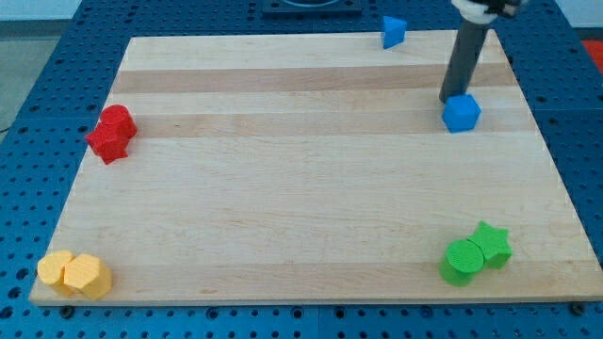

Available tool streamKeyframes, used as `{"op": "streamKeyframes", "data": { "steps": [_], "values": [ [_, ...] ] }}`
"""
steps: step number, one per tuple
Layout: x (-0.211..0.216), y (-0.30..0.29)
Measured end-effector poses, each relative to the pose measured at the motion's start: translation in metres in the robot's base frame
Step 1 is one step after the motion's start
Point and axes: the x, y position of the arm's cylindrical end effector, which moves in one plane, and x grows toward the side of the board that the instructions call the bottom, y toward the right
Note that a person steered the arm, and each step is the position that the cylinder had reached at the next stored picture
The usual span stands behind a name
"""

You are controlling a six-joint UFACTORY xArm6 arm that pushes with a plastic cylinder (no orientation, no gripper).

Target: Push blue cube closer to green star

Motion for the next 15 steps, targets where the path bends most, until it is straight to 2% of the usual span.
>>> {"op": "streamKeyframes", "data": {
  "steps": [2, 3, 4, 5, 6, 9, 10, 12, 13, 14, 15],
  "values": [
    [-0.013, 0.0],
    [0.027, 0.0],
    [0.045, 0.002],
    [0.012, 0.005],
    [0.007, 0.03],
    [0.134, 0.013],
    [0.132, 0.02],
    [0.059, 0.031],
    [0.058, -0.017],
    [0.091, -0.035],
    [0.122, -0.013]
  ]
}}
